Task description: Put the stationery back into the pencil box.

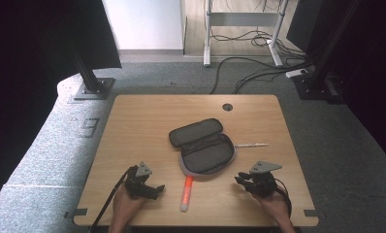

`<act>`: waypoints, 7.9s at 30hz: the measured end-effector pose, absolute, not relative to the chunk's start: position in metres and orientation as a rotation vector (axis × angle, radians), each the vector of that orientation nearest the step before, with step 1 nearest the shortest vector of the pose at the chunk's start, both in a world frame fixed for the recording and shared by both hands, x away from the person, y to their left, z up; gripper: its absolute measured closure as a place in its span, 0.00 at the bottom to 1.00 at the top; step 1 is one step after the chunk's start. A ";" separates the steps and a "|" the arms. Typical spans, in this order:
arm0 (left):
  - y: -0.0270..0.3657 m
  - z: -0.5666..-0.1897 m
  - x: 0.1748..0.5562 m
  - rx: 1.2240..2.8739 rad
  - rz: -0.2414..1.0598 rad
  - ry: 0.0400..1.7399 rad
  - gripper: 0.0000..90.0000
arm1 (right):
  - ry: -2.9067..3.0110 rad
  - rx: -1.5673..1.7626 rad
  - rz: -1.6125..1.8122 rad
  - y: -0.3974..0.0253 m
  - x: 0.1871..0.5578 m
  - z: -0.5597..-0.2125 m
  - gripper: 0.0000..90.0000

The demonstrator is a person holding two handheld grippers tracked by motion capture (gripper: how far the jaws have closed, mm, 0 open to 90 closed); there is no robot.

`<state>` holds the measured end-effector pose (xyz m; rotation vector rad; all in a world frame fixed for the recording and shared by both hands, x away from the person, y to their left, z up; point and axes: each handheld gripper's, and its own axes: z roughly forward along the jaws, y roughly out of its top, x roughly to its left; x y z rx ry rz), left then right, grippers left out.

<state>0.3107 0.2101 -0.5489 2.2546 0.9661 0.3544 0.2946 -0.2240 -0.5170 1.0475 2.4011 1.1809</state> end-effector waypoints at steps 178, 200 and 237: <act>0.210 -0.549 0.311 2.254 0.353 0.966 0.00 | 2.306 1.127 1.053 -0.246 0.416 -0.487 0.26; 0.210 -0.549 0.311 2.254 0.353 0.965 0.00 | 2.297 1.247 1.001 -0.272 0.442 -0.525 0.26; 0.210 -0.549 0.311 2.254 0.353 0.965 0.00 | 2.353 1.263 1.017 -0.283 0.423 -0.545 0.32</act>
